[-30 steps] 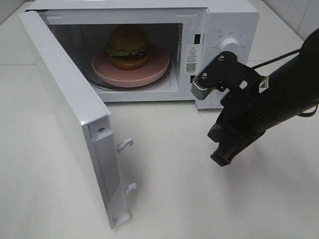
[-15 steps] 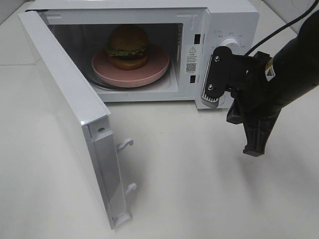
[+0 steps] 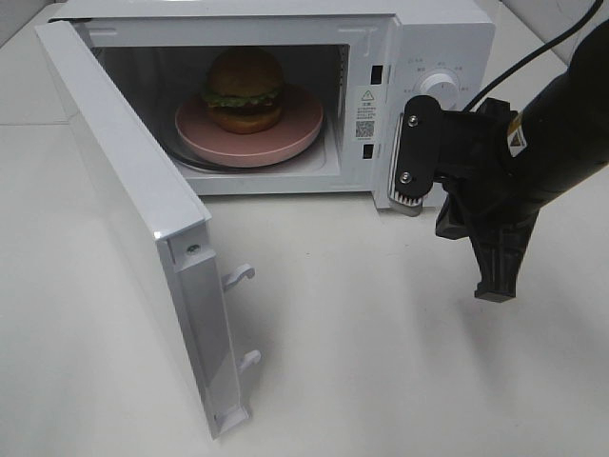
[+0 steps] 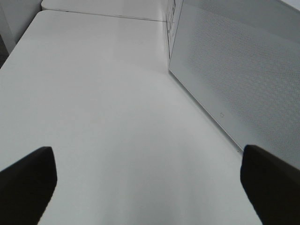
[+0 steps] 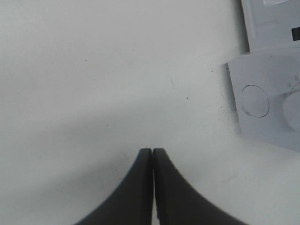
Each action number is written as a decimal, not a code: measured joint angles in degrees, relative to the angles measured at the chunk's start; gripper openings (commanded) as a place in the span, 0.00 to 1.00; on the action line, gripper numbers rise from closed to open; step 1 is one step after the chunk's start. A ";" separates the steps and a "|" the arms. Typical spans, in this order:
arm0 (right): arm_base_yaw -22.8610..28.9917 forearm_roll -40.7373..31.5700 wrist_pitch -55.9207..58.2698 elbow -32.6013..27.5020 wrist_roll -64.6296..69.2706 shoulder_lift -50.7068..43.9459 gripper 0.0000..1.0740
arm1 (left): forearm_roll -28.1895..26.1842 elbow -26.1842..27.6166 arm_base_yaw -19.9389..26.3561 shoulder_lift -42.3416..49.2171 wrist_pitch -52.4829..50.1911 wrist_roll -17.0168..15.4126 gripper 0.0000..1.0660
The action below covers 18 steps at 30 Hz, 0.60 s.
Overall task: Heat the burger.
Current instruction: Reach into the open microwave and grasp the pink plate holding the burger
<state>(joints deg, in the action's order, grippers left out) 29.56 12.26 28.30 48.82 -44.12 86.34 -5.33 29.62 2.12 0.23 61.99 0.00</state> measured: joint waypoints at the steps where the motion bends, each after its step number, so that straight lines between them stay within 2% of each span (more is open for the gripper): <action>1: 0.00 0.00 0.40 0.06 -0.40 0.00 0.05 | 0.00 0.00 0.00 0.00 0.00 0.00 0.94; 5: 0.00 0.00 2.64 1.66 -1.78 0.00 0.05 | 0.00 0.00 0.00 0.00 0.00 0.00 0.94; 10: 0.00 0.00 3.27 3.44 -2.06 0.00 0.14 | 0.00 0.00 0.00 0.00 0.00 0.00 0.94; 11: 0.00 0.00 3.27 4.24 -1.55 0.00 0.26 | 0.00 0.00 0.00 0.00 0.00 0.00 0.94; 12: 0.00 0.11 3.15 4.64 -0.69 0.00 0.41 | 0.00 0.00 0.00 0.00 0.00 0.00 0.94; 13: 0.00 0.11 3.15 4.64 -0.69 0.00 0.41 | 0.00 0.00 0.00 0.00 0.00 0.00 0.94; 14: 0.00 0.17 2.98 4.64 -0.40 0.00 0.48 | 0.00 0.00 0.00 0.00 0.00 0.00 0.94; 15: 0.00 0.23 2.86 4.64 0.17 0.00 0.65 | 0.00 0.00 0.00 0.00 0.00 0.00 0.94; 16: 0.00 0.23 2.86 4.64 0.17 0.00 0.65 | 0.00 0.00 0.00 0.00 0.00 0.00 0.94; 17: 0.00 0.23 2.81 4.64 0.46 0.00 0.74 | 0.00 0.00 0.00 0.00 0.00 0.00 0.94; 18: 0.00 0.23 2.81 4.64 0.46 0.00 0.74 | 0.00 0.00 0.00 0.00 0.00 0.00 0.94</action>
<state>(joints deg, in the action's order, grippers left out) 29.56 12.49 31.11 53.46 -43.66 86.34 -5.33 29.62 2.12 0.23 61.99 0.00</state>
